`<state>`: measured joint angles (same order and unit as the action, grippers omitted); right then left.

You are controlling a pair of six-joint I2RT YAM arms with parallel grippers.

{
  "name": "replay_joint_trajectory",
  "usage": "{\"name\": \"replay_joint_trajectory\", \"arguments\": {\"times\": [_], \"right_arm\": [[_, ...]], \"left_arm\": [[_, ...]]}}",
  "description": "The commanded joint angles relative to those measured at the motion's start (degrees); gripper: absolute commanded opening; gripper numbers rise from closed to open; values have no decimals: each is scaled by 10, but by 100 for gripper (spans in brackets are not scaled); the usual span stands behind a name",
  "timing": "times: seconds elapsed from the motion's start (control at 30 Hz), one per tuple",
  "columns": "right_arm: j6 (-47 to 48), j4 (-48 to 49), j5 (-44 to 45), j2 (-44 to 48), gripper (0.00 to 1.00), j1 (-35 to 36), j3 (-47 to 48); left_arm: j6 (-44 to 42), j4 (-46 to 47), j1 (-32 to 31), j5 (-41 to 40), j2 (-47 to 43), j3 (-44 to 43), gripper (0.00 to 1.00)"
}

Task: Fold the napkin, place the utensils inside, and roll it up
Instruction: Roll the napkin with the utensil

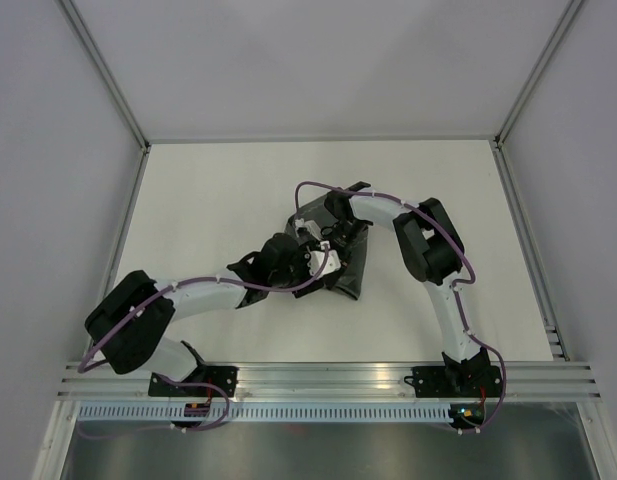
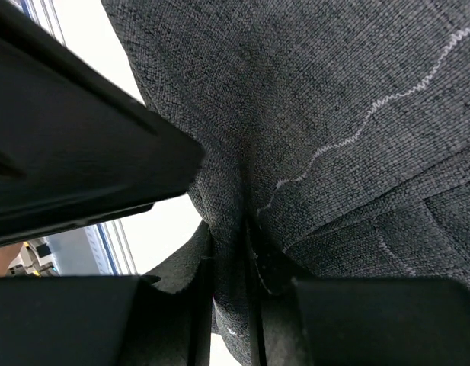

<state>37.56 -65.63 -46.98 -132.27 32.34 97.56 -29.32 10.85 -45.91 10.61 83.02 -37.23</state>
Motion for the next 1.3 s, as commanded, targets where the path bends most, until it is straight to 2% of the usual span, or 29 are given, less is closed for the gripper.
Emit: {"name": "replay_joint_trajectory", "arguments": {"times": [0.0, 0.67, 1.03, 1.17, 1.23, 1.27], "right_arm": [[39, 20, 87, -50, 1, -2, -12], [41, 12, 85, -65, 1, -10, -1], [42, 11, 81, -74, 0, -12, 1], [44, 10, 80, -75, 0, -14, 0], [45, 10, 80, -75, 1, -15, 0], [45, 10, 79, -74, 0, -16, -1]], "left_arm": [[-30, -26, -4, 15, 16, -35, 69], [-37, -159, -10, 59, 87, -119, 70], [-69, -185, -16, 9, 133, -138, 67], [-79, -181, -16, -3, 142, -139, 61], [-79, -181, -16, -3, 144, -142, 53], [-78, -183, -16, -2, 145, -145, 42]]}}
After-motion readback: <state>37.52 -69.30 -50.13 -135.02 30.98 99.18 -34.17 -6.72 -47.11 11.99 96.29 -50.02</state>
